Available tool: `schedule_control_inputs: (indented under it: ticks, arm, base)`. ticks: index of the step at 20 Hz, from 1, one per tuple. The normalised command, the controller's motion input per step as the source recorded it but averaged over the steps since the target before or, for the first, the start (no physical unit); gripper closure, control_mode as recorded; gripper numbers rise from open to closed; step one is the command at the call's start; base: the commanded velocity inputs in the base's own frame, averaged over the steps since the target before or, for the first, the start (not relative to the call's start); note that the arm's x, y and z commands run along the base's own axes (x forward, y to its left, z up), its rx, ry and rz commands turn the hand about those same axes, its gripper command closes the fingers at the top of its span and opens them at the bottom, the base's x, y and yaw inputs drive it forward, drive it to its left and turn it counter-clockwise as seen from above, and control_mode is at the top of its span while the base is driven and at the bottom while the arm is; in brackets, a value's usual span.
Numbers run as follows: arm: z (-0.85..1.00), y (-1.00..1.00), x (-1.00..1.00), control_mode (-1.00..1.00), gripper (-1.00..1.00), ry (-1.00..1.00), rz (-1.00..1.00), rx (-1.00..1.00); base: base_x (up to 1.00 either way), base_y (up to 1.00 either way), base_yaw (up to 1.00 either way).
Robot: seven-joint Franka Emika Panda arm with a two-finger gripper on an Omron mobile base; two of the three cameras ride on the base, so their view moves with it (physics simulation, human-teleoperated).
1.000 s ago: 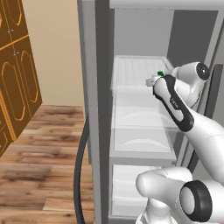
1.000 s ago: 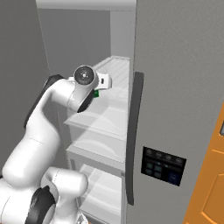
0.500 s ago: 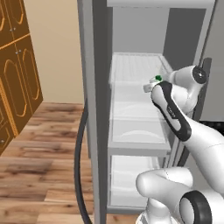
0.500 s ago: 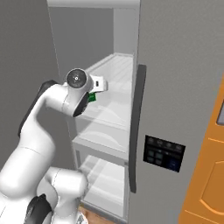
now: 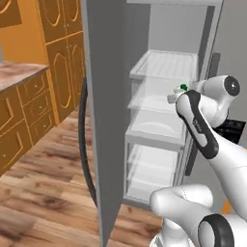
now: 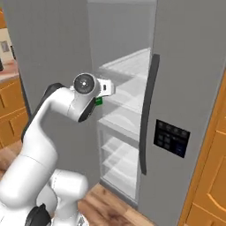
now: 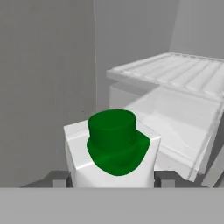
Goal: Take a sugar cube from the saucer and place it inside the coffee. Then, grab milk from the fridge and place it next to the coffee on the counter to sweeten the coffee.
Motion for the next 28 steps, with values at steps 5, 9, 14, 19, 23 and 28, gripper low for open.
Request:
schedule_control_inputs:
  ticks: [5,9,14,19,23,28]
  arm:
    - [0.00,0.00,0.00,1.00,1.00,0.00,0.00,0.00]
    - [0.00,0.00,0.00,1.00,1.00,0.00,0.00,0.00]
    - [0.00,0.00,0.00,1.00,1.00,0.00,0.00,0.00]
    - [0.00,0.00,0.00,1.00,1.00,0.00,0.00,0.00]
    - [0.00,0.00,0.00,1.00,1.00,0.00,0.00,0.00]
    - [0.00,0.00,0.00,1.00,1.00,0.00,0.00,0.00]
  base:
    - [-0.21,-0.06,0.99]
    - [0.00,0.00,1.00]
    - [0.00,0.14,0.96]
    - [0.00,0.92,0.72]
    - [0.65,1.00,0.41]
    - [1.00,0.47,0.04]
